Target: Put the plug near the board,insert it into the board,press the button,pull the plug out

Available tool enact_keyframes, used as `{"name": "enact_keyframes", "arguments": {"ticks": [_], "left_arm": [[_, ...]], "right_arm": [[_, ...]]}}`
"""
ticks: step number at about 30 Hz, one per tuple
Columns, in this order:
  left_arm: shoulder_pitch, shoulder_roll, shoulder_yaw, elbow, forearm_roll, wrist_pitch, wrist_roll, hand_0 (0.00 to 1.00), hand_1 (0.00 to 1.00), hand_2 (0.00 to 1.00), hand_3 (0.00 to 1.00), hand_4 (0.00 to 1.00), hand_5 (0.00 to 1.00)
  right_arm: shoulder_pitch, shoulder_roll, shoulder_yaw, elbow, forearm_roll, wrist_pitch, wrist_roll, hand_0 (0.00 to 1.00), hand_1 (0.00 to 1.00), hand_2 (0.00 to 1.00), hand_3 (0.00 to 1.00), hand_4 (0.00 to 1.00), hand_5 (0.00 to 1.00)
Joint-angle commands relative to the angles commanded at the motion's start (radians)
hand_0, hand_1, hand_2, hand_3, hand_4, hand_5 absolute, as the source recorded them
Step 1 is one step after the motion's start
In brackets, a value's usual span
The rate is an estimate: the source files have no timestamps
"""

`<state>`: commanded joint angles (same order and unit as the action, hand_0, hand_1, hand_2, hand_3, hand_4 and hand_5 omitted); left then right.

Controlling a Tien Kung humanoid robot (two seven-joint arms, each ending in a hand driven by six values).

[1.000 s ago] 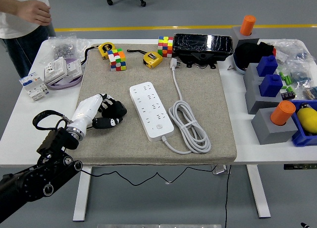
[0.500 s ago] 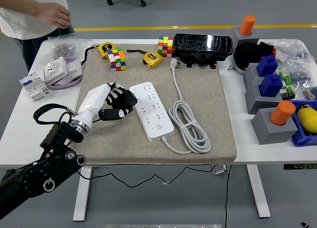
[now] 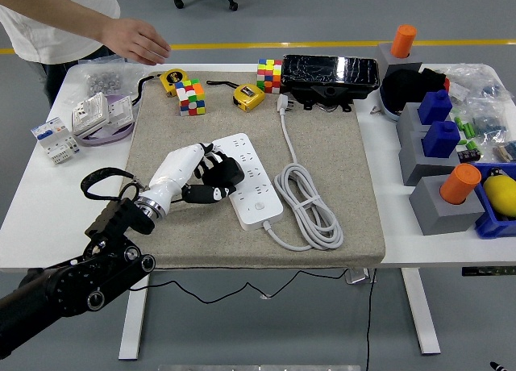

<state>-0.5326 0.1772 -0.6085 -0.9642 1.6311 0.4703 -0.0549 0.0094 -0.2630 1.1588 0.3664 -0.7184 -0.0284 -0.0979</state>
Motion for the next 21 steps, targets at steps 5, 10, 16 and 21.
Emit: {"name": "enact_keyframes", "arguments": {"ticks": [5, 10, 16, 21], "left_arm": [[-0.008, -0.013, 0.007, 0.022, 0.004, 0.009, 0.004, 0.321, 0.329, 0.414, 0.513, 0.588, 0.002], [-0.006, -0.014, 0.001, 0.03, 0.013, 0.015, 0.009, 0.322, 0.33, 0.416, 0.513, 0.588, 0.002], [-0.002, -0.006, -0.007, 0.033, 0.015, 0.014, 0.009, 0.323, 0.33, 0.416, 0.513, 0.588, 0.002], [0.003, -0.004, -0.008, 0.034, 0.015, 0.011, 0.01, 0.323, 0.329, 0.417, 0.514, 0.588, 0.002]], "right_arm": [[0.003, -0.003, -0.005, 0.002, 0.001, -0.001, 0.0, 0.54, 0.643, 0.66, 0.557, 0.895, 0.418], [0.001, -0.005, -0.007, 0.001, 0.001, -0.001, 0.0, 0.54, 0.641, 0.659, 0.557, 0.895, 0.418], [-0.002, -0.004, -0.007, 0.0, 0.0, 0.0, -0.001, 0.54, 0.641, 0.659, 0.557, 0.895, 0.419], [-0.004, -0.001, -0.001, 0.002, -0.002, 0.0, -0.001, 0.54, 0.643, 0.659, 0.557, 0.895, 0.418]]}}
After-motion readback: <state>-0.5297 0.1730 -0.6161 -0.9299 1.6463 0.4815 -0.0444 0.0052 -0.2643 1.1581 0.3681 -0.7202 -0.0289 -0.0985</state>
